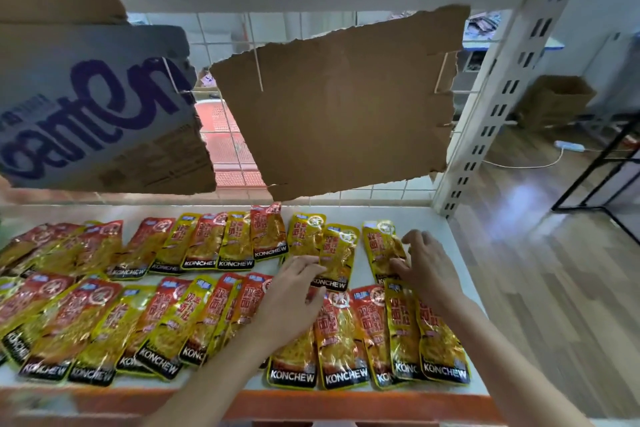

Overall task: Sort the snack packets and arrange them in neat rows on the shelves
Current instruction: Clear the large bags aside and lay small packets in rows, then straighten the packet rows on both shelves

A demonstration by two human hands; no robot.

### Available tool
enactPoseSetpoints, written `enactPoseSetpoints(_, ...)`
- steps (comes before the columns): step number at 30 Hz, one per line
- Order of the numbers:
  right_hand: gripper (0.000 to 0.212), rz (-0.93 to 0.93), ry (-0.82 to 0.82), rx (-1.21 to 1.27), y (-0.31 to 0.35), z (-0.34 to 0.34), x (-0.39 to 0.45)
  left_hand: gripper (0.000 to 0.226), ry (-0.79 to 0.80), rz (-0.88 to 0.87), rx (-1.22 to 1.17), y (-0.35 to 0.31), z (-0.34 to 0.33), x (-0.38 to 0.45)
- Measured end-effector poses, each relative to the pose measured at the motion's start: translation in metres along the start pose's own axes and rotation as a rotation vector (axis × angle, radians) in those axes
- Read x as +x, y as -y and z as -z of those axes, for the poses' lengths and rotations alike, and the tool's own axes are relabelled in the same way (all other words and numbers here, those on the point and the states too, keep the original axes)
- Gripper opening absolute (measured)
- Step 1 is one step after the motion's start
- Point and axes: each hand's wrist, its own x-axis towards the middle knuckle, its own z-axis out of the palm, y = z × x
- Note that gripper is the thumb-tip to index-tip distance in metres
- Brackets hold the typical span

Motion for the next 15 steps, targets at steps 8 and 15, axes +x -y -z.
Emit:
enactPoseSetpoints(8, 0.016, 0.433, -0.138, -0.134, 0.031, 0.001, -0.032, 0.019, -0.148, 0.072, -0.020, -0.008, 0.026, -0.043)
enactPoseSetpoints(15, 0.009, 0.809, -0.005, -0.092, 0.095, -0.022, -0.079, 0.019, -0.193, 0.264, 0.055, 0.000, 0.039, -0.113)
